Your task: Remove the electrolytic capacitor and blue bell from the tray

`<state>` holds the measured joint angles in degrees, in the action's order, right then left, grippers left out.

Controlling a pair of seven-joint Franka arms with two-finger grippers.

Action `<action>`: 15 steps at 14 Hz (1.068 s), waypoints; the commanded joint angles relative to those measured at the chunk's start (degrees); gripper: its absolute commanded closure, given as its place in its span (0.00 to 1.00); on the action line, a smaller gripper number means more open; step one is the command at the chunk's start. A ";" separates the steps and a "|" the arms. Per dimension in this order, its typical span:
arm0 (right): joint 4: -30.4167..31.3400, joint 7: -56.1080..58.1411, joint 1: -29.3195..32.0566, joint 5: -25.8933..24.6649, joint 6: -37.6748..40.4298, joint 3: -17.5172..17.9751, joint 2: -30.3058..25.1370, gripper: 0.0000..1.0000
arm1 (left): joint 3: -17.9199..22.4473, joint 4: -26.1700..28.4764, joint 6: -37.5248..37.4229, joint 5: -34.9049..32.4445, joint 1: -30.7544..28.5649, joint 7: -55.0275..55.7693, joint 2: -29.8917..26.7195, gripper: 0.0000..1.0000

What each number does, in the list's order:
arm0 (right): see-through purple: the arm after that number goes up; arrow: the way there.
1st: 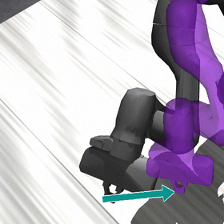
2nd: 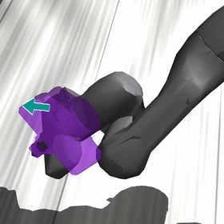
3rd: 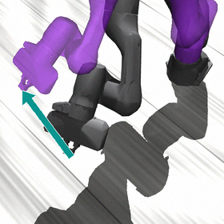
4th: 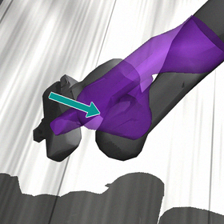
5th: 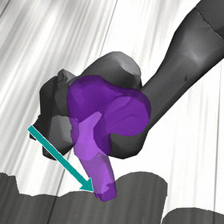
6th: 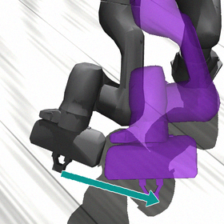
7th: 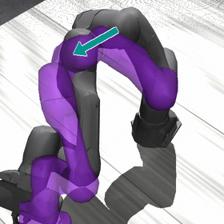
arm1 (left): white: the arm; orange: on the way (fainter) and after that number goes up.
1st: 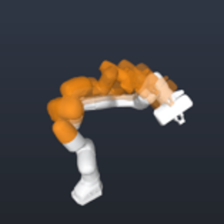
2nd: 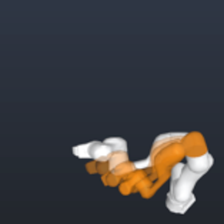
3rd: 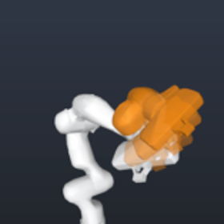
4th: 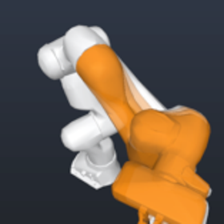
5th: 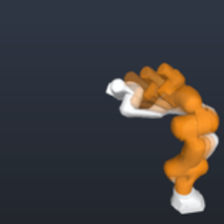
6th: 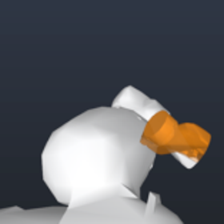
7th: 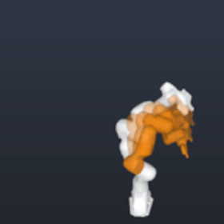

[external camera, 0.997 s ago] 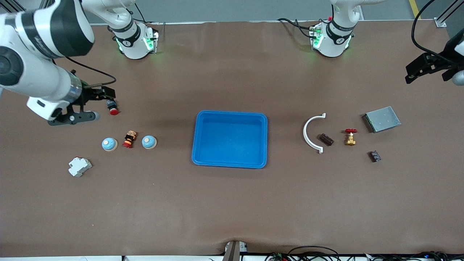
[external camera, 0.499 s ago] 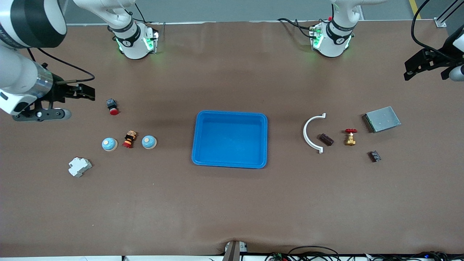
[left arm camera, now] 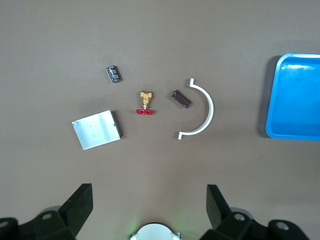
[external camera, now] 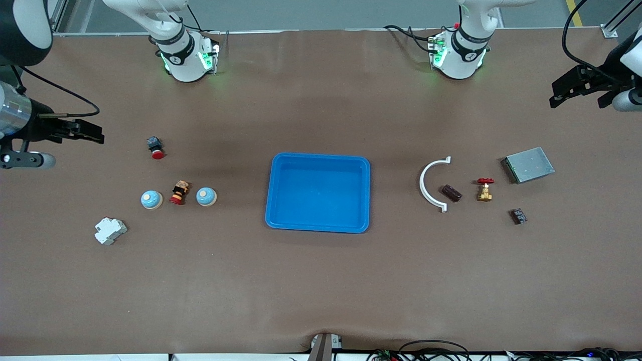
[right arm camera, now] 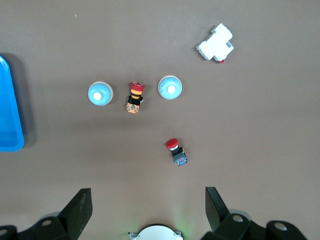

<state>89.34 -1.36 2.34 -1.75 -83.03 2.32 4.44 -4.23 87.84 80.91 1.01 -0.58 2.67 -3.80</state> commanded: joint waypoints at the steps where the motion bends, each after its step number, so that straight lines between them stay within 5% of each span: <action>1: -3.64 0.13 0.91 0.95 0.68 0.66 0.66 0.00 | 0.36 1.90 -0.05 1.45 -0.03 1.02 -1.74 0.00; 15: -6.90 0.31 0.56 2.71 -0.02 -1.09 -0.31 0.00 | 0.01 -0.21 -1.45 -1.27 0.58 4.98 -0.07 0.00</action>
<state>84.30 -1.36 2.38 0.83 -83.98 1.02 4.23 -4.18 88.28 80.10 0.93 -0.53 7.19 -3.87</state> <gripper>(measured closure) 0.000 0.000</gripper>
